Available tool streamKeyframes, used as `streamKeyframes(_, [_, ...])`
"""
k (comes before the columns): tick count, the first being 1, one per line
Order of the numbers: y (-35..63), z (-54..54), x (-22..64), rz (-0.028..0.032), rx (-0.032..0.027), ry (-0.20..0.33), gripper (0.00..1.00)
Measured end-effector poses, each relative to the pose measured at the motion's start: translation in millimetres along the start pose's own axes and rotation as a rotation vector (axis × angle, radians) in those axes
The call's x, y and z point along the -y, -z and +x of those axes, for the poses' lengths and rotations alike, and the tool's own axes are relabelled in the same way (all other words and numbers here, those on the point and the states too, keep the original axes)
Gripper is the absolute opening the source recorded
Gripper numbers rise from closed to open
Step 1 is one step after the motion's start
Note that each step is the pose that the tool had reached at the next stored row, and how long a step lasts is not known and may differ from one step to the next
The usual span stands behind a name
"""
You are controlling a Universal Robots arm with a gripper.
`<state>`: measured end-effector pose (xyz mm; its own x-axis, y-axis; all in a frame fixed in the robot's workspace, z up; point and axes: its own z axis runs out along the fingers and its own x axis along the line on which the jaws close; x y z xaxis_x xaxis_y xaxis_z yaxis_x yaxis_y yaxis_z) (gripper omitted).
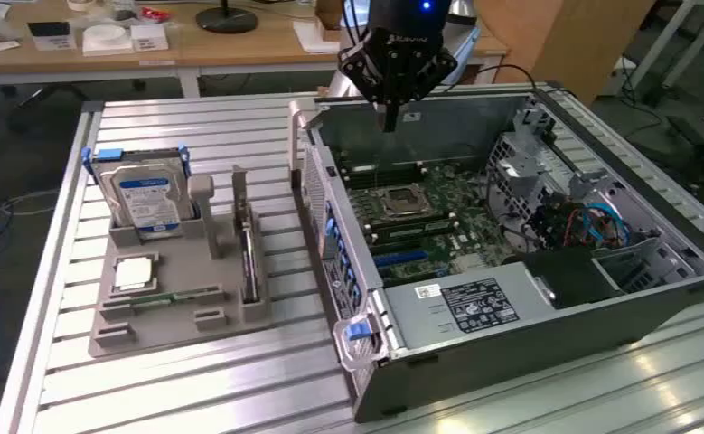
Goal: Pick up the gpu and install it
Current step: 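Reach for the gpu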
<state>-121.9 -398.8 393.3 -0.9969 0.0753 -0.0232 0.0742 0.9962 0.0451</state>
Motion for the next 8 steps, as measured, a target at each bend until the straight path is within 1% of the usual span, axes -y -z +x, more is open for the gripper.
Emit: streamKeyframes(8, [0.0,1.8,0.1,-0.0001,0.0001,0.000,0.11])
